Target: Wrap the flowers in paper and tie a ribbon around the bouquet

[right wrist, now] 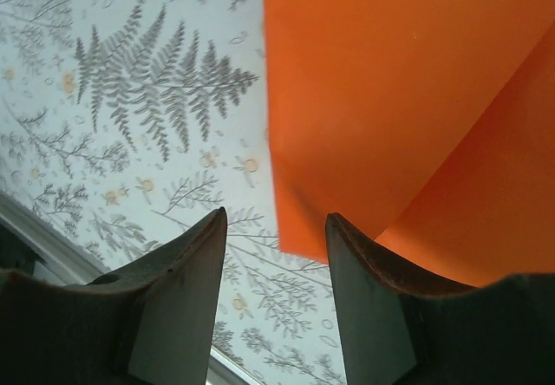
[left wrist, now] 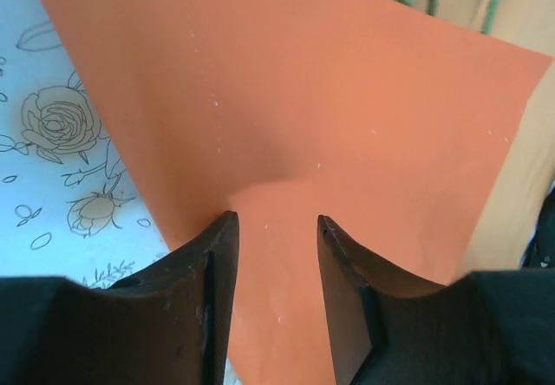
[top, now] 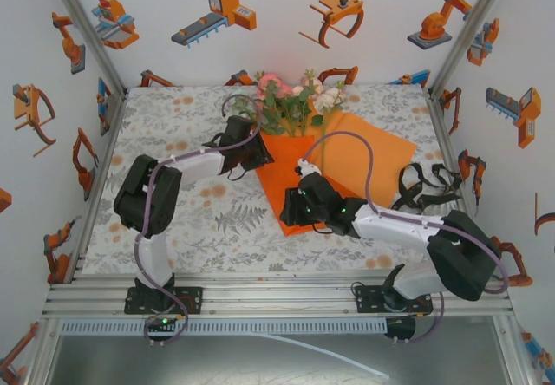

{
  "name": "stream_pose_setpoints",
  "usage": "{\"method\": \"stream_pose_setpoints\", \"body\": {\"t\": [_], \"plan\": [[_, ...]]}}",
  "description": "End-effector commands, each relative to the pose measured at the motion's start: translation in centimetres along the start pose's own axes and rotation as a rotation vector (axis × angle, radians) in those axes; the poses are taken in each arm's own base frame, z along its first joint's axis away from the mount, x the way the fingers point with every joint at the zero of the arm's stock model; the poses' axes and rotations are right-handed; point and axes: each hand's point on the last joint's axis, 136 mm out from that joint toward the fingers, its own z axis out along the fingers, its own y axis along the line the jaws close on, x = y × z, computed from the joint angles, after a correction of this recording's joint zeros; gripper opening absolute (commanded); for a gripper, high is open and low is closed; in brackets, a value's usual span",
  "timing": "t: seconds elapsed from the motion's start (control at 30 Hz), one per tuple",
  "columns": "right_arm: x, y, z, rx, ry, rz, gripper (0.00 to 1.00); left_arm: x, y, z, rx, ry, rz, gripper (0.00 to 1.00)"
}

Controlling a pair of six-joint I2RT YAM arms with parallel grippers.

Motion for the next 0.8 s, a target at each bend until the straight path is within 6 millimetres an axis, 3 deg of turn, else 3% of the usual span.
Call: {"method": "stream_pose_setpoints", "body": {"t": [0.0,0.07,0.13,0.2,0.33,0.53,0.67,0.77], "plan": [[-4.9,-2.1,-2.5,0.015,-0.108,0.038,0.5,-3.5,-5.5,-5.6,0.138,-0.118,0.108,0.43],[-6.4,-5.5,-4.2,0.073,-0.163,0.099,0.53,-2.2,-7.0,-6.6,0.159,-0.101,0.141,0.42],[-7.0,-9.5,-5.9,0.152,-0.211,0.182,0.56,0.4,-8.0,-6.7,0.155,-0.053,0.158,0.34],[-7.0,-13.2,-7.1,0.223,-0.236,0.273,0.56,3.5,-9.2,-5.9,0.172,0.026,0.174,0.27],[-5.9,-17.9,-7.9,0.299,-0.213,0.403,0.45,8.7,-10.8,-3.8,0.193,0.182,0.159,0.14],[-3.6,-20.9,-6.8,0.379,-0.145,0.445,0.29,11.7,-11.5,-2.3,0.209,0.228,0.159,0.13],[-2.4,-21.4,-4.6,0.358,-0.086,0.464,0.26,13.0,-11.6,-0.8,0.232,0.265,0.121,0.13],[-1.5,-21.6,-3.2,0.339,-0.031,0.481,0.26,13.6,-10.3,0.2,0.19,0.275,0.116,0.13]]}}
